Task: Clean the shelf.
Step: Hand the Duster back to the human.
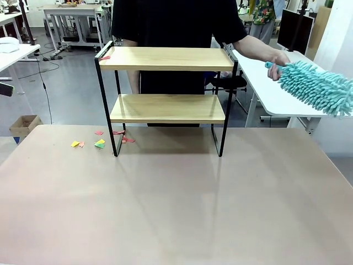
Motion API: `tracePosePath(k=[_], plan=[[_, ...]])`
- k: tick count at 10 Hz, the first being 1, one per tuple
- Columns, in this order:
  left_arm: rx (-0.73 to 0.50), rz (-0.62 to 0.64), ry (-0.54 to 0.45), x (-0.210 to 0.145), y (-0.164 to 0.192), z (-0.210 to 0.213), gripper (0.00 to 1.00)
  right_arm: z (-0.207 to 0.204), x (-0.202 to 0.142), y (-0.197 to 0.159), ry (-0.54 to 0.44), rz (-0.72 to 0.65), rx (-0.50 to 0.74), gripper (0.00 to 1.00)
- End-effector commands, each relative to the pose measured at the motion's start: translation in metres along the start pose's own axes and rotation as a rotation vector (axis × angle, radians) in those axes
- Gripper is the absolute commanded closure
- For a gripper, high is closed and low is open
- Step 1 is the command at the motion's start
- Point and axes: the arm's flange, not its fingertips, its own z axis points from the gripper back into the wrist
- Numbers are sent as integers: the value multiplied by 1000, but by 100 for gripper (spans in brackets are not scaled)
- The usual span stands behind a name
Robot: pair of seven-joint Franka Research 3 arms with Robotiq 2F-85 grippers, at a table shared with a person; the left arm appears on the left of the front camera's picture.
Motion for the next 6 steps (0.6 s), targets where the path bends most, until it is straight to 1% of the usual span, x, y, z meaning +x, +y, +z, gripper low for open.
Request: tracePosePath(k=[1, 3, 4, 5, 6], plan=[[-9, -17, -25, 2, 1, -1, 0, 10, 32, -22, -68, -142, 6, 0], [-9, -17, -25, 2, 1, -1, 0, 18, 40, -32, -67, -166, 2, 0], [-9, -17, -25, 2, 1, -1, 0, 14, 37, -33, 16, -138, 19, 0], [-9, -17, -25, 2, 1, -1, 0, 26, 42, -28, -82, -140, -16, 0], [-9, -17, -25, 2, 1, -1, 0, 26, 42, -28, -82, -140, -16, 0]])
